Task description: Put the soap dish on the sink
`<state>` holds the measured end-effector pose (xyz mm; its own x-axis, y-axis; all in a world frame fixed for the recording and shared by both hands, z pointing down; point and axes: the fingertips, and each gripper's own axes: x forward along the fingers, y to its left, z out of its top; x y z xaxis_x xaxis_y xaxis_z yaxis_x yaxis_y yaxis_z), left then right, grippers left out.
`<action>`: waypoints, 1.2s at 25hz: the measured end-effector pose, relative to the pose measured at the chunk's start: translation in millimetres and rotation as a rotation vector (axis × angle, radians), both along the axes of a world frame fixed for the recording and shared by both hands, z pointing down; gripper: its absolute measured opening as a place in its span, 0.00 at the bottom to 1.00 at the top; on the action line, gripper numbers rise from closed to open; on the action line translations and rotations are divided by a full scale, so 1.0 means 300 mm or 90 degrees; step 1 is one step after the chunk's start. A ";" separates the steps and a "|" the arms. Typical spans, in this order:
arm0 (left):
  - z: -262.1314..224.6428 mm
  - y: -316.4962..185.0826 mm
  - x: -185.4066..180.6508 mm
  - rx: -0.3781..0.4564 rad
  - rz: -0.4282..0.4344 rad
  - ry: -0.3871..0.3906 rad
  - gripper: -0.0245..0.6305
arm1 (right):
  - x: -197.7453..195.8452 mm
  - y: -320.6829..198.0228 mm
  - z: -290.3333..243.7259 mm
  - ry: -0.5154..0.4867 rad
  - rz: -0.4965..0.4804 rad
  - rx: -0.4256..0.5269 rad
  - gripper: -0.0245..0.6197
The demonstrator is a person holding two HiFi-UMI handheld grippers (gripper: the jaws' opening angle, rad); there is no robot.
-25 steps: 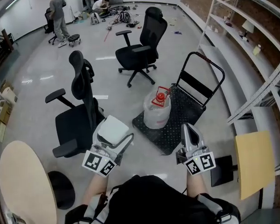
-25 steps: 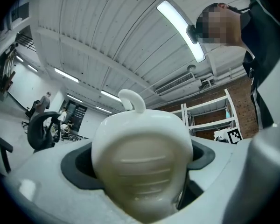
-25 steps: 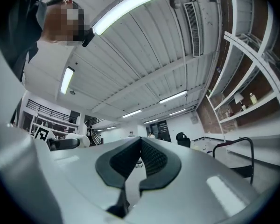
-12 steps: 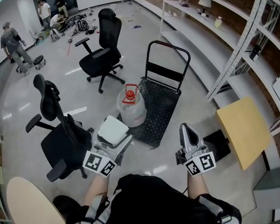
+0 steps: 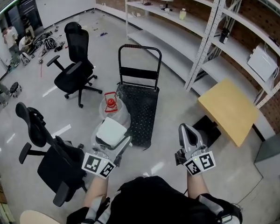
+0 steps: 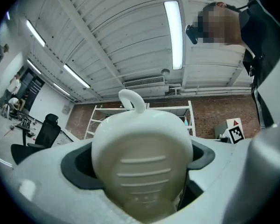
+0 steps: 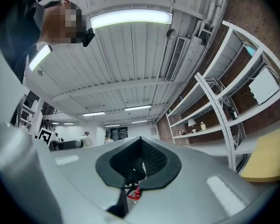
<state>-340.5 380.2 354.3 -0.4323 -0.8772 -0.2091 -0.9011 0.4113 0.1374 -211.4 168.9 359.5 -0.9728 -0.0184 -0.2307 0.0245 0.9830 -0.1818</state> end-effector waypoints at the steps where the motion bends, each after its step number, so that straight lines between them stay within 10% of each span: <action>1: 0.000 -0.011 -0.001 0.000 0.012 -0.001 0.81 | 0.013 -0.005 0.001 0.001 0.014 -0.001 0.05; 30: 0.052 -0.507 0.240 0.005 0.338 0.025 0.81 | 0.595 -0.220 0.020 0.023 0.361 0.004 0.05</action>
